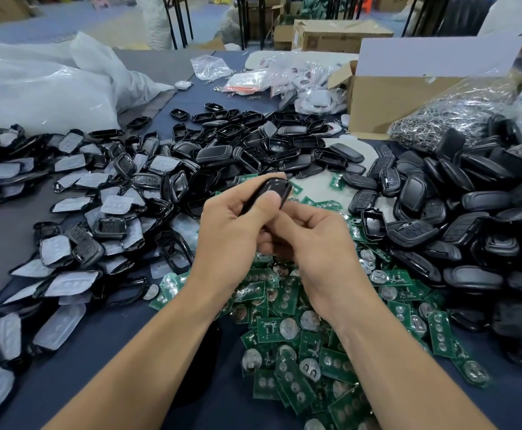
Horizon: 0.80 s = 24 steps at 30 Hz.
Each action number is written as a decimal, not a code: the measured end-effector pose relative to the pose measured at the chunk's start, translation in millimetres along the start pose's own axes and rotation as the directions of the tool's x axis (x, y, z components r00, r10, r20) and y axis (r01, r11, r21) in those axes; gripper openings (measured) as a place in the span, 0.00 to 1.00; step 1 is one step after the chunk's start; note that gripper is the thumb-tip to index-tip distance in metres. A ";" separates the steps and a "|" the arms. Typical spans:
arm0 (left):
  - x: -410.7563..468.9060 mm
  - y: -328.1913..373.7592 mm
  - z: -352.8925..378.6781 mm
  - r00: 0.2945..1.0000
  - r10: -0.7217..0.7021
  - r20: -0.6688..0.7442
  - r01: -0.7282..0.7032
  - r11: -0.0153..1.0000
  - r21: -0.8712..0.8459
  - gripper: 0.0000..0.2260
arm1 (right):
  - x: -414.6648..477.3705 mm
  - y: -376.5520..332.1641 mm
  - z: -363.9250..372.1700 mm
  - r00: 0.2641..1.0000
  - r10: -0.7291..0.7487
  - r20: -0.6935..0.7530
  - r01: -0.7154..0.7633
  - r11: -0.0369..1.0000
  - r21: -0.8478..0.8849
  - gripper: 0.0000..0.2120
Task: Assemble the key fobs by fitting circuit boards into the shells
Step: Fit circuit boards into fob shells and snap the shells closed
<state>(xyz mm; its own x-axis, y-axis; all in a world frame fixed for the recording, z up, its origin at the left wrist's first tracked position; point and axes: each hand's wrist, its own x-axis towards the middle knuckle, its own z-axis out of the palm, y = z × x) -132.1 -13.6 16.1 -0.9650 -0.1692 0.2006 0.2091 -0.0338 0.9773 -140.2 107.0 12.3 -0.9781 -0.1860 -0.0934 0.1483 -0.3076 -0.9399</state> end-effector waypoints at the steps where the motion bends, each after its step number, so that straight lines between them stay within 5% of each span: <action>1: 2.0 0.2 -2.1 1.000 -0.015 -0.004 0.015 0.999 -0.035 0.12 | 0.5 -1.2 -0.9 0.999 -0.017 -0.041 0.016 1.000 -0.007 0.08; 5: 10.4 -1.0 -11.4 0.994 -0.107 0.035 0.108 0.994 -0.035 0.12 | 3.2 -5.1 -10.1 0.966 -0.102 -0.239 0.063 0.984 -0.167 0.06; 11: 15.6 -1.2 -22.7 0.975 -0.199 0.099 0.201 0.979 -0.015 0.16 | 3.3 -7.5 -17.0 0.930 -0.334 -0.153 0.182 0.781 -0.598 0.05; 15: 18.1 -3.9 -31.8 0.964 -0.195 0.182 0.197 0.980 0.005 0.21 | 0.1 -12.4 -17.2 0.949 -0.315 0.022 0.254 0.722 -0.644 0.15; 24: 20.6 -10.8 -36.8 0.964 -0.171 0.202 0.165 0.985 0.044 0.20 | 1.8 -15.7 -25.5 0.960 -0.270 0.070 0.251 0.731 -0.635 0.16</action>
<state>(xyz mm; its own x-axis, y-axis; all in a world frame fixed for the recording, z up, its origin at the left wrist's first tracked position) -148.4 -52.9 7.2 -0.9983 0.0416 0.0401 0.0393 -0.0180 0.9991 -148.0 135.2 18.5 -0.9692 -0.1607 0.1867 -0.2302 0.3207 -0.9188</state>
